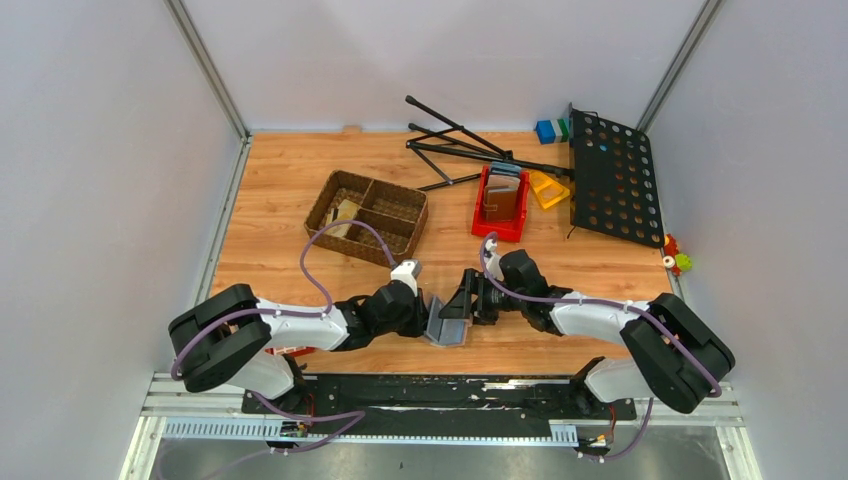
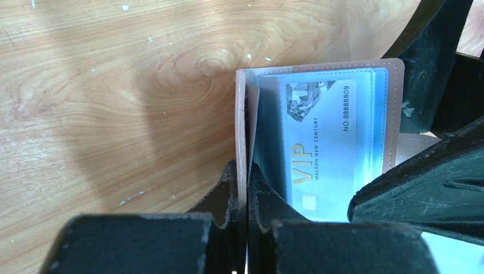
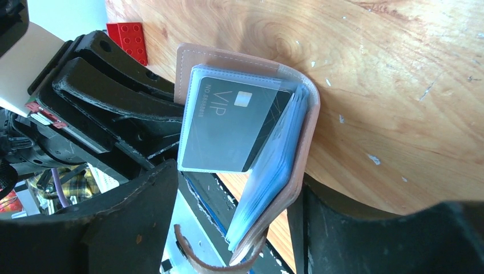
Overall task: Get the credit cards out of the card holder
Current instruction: Remove the credit card from the card holder.
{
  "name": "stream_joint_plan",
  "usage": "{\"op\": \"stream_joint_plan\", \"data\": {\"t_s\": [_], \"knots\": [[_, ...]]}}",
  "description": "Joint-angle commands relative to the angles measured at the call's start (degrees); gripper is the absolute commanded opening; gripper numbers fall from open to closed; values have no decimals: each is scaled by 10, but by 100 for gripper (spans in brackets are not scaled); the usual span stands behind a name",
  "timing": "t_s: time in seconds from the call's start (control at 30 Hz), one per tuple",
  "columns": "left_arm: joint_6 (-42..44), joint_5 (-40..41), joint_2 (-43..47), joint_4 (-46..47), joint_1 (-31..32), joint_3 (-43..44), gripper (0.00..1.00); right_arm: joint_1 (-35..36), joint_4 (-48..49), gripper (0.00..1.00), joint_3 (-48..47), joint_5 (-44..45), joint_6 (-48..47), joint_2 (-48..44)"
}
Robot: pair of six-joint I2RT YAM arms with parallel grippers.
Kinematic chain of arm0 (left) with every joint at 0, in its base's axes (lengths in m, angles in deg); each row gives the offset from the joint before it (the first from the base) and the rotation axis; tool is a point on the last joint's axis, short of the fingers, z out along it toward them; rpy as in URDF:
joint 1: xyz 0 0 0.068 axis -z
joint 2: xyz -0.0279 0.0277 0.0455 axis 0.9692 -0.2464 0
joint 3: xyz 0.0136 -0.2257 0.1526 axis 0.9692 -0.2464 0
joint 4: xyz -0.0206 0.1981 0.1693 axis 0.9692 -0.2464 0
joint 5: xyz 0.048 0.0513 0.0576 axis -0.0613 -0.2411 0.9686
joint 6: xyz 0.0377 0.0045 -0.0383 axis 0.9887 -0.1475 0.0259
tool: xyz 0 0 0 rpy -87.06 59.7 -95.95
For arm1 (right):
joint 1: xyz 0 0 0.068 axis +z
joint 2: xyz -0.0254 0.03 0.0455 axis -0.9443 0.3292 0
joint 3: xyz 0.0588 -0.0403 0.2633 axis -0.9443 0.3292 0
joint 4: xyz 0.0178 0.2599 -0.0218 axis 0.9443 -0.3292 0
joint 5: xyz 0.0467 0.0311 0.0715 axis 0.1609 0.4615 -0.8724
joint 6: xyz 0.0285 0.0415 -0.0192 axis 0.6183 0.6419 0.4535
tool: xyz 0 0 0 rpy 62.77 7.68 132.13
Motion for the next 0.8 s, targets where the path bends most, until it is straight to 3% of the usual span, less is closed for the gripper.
{"op": "stream_joint_plan", "data": {"t_s": [0.0, 0.17, 0.77], "knots": [[9, 8, -4, 2, 4, 14, 0, 4, 19, 69, -6, -4, -1, -12], [11, 5, 6, 9, 8, 14, 0, 5, 14, 76, -9, 1, -3, -6], [10, 14, 17, -9, 18, 23, 0, 14, -1, 82, -36, 25, 17, 27]]}}
